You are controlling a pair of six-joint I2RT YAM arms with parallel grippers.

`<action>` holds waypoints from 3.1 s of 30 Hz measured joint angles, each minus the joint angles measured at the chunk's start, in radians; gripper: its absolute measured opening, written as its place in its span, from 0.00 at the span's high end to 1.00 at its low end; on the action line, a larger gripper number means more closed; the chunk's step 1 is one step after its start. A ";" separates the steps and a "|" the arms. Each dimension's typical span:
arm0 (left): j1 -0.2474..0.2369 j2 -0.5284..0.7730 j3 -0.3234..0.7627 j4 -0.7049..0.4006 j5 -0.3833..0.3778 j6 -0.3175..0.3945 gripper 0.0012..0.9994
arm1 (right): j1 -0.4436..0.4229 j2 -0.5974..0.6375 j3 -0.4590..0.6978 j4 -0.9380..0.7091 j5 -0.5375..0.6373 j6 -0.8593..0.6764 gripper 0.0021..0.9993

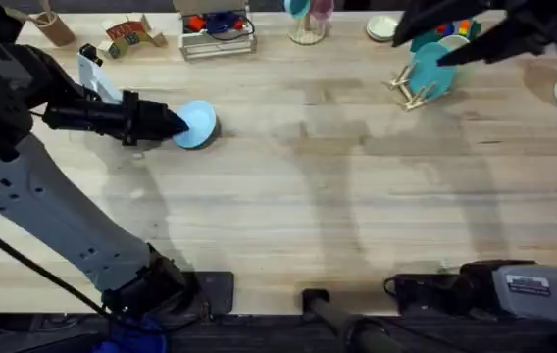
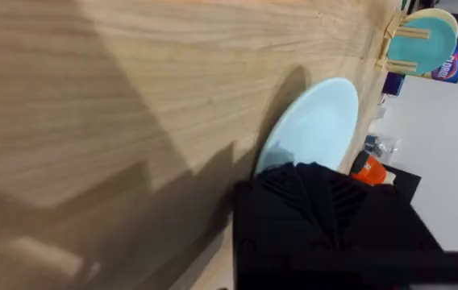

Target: Pick up the plates from the table one by one and place each into a slot on the dish rack.

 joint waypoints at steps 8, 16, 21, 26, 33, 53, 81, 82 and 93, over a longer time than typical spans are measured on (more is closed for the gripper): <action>0.000 0.000 0.000 0.002 0.000 0.000 0.96 | 0.120 0.077 0.000 0.147 -0.013 0.059 0.00; 0.000 0.000 0.000 0.002 0.000 0.000 0.96 | 0.228 0.225 0.000 0.312 -0.020 0.162 0.00; 0.000 0.000 0.000 0.002 0.000 0.000 0.96 | 0.266 0.297 0.000 0.412 -0.020 0.215 0.01; 0.000 0.000 0.000 0.002 0.000 0.000 0.96 | 0.297 0.345 0.000 0.489 -0.020 0.262 0.01; 0.000 0.000 0.000 0.002 0.000 0.000 0.96 | 0.359 0.413 0.000 0.578 -0.020 0.319 0.01; 0.000 0.000 0.000 0.003 0.000 0.000 0.96 | 0.484 0.561 0.000 0.750 -0.020 0.366 0.01; 0.000 0.000 0.000 0.004 0.000 0.000 0.96 | 0.619 0.712 0.000 0.951 -0.046 0.492 0.00; 0.000 0.000 0.000 0.004 0.000 0.000 0.96 | 0.622 0.717 0.000 0.957 -0.046 0.500 0.00; 0.000 0.000 0.000 0.004 0.000 0.000 0.96 | 0.660 0.731 0.000 1.048 -0.050 0.574 0.01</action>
